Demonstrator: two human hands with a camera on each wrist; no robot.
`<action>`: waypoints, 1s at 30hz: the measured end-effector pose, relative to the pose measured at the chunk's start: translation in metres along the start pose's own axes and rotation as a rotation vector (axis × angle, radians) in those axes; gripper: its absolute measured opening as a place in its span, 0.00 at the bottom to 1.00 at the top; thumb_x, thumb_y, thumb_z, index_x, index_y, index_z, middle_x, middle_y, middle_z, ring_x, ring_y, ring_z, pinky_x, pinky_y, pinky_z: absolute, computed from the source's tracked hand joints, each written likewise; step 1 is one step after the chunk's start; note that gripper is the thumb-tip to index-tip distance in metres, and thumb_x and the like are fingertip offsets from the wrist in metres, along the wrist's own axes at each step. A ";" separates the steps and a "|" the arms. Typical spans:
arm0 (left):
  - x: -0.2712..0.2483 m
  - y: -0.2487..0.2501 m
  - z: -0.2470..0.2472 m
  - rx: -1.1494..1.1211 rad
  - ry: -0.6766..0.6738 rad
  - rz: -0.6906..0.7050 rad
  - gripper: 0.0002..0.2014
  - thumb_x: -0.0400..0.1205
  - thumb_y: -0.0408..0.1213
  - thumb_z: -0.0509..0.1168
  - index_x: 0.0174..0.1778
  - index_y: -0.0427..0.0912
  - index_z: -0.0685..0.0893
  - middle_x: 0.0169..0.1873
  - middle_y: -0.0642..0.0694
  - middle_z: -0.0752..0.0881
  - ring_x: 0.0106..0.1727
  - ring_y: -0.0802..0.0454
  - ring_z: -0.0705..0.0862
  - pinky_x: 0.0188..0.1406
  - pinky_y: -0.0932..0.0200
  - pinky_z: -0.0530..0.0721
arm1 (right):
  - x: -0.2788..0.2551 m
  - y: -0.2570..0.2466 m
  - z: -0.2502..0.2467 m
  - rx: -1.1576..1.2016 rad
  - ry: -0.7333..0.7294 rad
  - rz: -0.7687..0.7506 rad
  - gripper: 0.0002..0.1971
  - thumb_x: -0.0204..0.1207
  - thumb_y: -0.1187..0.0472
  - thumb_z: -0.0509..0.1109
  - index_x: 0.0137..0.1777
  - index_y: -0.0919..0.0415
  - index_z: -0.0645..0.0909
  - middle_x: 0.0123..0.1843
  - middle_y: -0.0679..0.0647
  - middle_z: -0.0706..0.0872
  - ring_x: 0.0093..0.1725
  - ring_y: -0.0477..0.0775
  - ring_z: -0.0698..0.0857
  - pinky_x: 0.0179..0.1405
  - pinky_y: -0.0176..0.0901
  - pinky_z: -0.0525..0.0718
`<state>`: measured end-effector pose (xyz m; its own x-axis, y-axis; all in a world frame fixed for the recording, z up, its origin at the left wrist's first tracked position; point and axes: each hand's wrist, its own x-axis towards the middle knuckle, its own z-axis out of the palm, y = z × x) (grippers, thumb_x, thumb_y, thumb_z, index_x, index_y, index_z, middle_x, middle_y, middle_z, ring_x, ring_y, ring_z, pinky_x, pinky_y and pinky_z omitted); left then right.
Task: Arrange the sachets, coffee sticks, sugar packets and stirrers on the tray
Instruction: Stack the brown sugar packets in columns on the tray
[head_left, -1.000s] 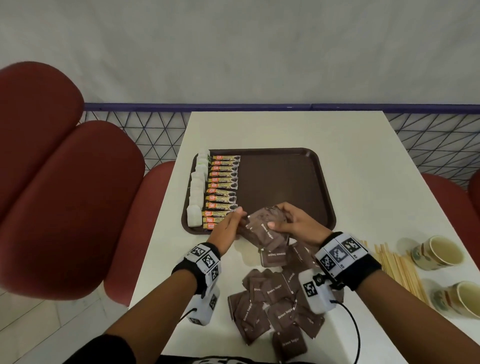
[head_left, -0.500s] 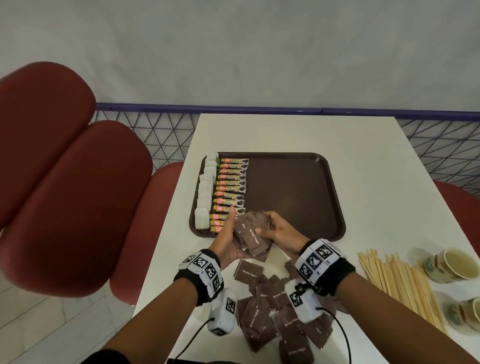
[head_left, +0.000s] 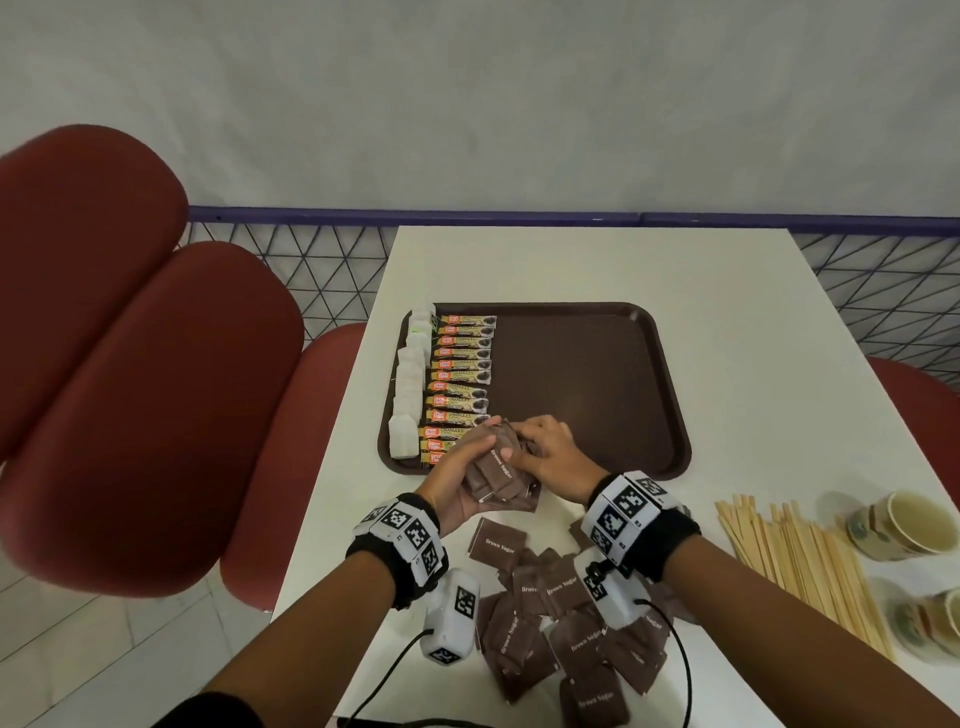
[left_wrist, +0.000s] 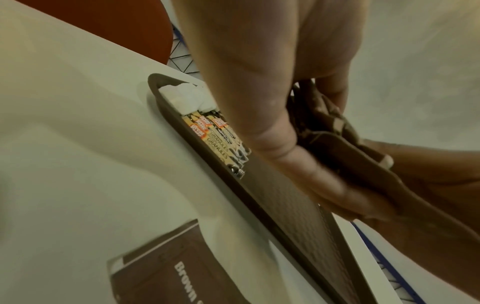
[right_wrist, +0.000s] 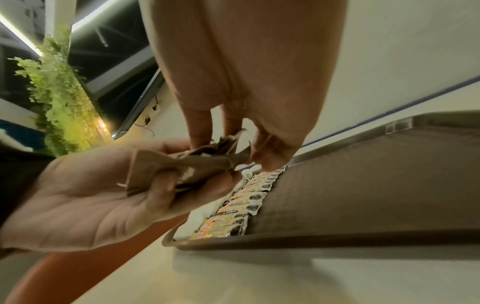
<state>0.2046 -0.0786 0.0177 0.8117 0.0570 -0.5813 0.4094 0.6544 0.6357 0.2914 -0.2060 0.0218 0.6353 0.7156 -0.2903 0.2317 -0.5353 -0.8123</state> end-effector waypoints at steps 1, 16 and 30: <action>0.000 0.001 -0.001 -0.013 0.003 0.002 0.17 0.84 0.37 0.58 0.70 0.48 0.75 0.60 0.33 0.83 0.51 0.36 0.85 0.47 0.33 0.85 | 0.001 0.000 -0.001 -0.063 0.047 0.006 0.21 0.79 0.53 0.66 0.71 0.56 0.74 0.63 0.59 0.70 0.66 0.53 0.64 0.67 0.37 0.60; -0.001 0.010 -0.012 -0.054 0.086 0.106 0.19 0.82 0.31 0.60 0.70 0.37 0.72 0.54 0.31 0.84 0.44 0.39 0.88 0.36 0.39 0.89 | 0.001 0.001 0.007 0.384 0.111 0.015 0.26 0.62 0.53 0.82 0.43 0.48 0.62 0.41 0.53 0.74 0.41 0.49 0.74 0.43 0.49 0.77; -0.002 0.013 -0.019 0.000 0.185 0.107 0.15 0.81 0.31 0.62 0.64 0.42 0.77 0.54 0.33 0.86 0.47 0.40 0.87 0.38 0.46 0.89 | 0.017 0.004 -0.014 0.581 0.124 0.105 0.08 0.73 0.75 0.69 0.47 0.65 0.77 0.38 0.56 0.79 0.33 0.49 0.80 0.21 0.29 0.80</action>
<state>0.2000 -0.0559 0.0171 0.7599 0.2634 -0.5942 0.3253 0.6373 0.6986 0.3138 -0.2020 0.0210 0.7219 0.5959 -0.3517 -0.2552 -0.2431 -0.9358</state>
